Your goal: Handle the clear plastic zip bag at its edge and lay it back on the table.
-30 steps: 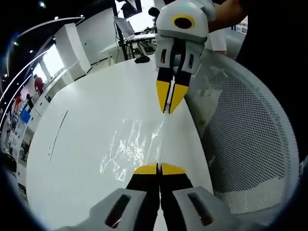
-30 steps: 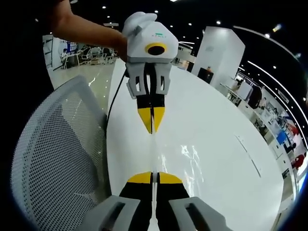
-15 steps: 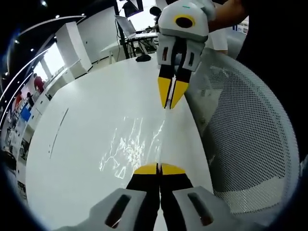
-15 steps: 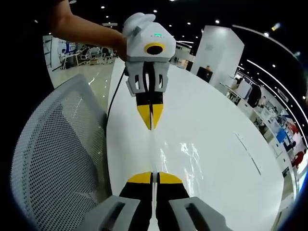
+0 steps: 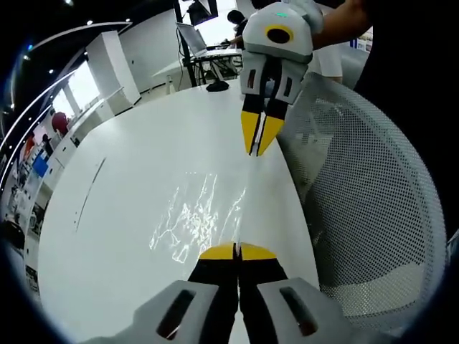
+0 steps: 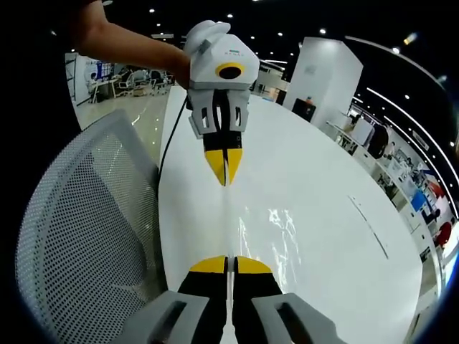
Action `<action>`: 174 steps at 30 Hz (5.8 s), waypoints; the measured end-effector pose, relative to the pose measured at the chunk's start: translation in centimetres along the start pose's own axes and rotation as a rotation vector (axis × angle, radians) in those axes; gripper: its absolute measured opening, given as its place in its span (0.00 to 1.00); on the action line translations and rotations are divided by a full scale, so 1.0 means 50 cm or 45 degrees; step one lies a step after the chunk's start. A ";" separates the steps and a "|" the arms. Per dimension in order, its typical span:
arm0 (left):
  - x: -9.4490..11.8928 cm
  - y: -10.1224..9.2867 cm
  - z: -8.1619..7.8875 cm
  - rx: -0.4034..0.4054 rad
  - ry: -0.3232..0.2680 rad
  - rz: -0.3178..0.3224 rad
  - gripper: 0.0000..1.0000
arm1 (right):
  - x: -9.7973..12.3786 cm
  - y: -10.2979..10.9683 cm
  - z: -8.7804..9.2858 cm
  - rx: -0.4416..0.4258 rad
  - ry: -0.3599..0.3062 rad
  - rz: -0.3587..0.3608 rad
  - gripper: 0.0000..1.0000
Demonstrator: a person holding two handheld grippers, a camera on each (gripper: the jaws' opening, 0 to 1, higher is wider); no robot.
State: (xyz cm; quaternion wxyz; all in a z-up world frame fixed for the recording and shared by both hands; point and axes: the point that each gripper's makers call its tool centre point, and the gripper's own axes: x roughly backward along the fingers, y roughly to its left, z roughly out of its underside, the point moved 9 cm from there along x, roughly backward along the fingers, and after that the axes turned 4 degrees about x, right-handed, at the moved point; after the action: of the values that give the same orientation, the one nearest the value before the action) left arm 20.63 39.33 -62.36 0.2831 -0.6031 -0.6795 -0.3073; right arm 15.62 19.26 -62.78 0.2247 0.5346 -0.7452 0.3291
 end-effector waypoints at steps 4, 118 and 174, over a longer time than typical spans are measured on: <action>0.001 0.000 0.001 0.005 -0.001 -0.008 0.00 | 0.003 0.000 0.002 -0.004 0.002 0.002 0.00; 0.046 -0.003 -0.003 0.203 -0.053 -0.184 0.25 | -0.030 -0.016 -0.024 -0.344 -0.106 -0.073 0.00; 0.006 -0.083 -0.036 1.275 -0.480 -0.433 0.22 | -0.056 0.000 -0.046 -0.292 -0.112 0.168 0.00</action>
State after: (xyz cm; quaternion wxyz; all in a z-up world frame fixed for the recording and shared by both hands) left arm 16.49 37.82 -61.30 0.3549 -0.3217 -0.8689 0.1247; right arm 16.52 22.75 -63.16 0.2293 0.4694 -0.8205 0.2320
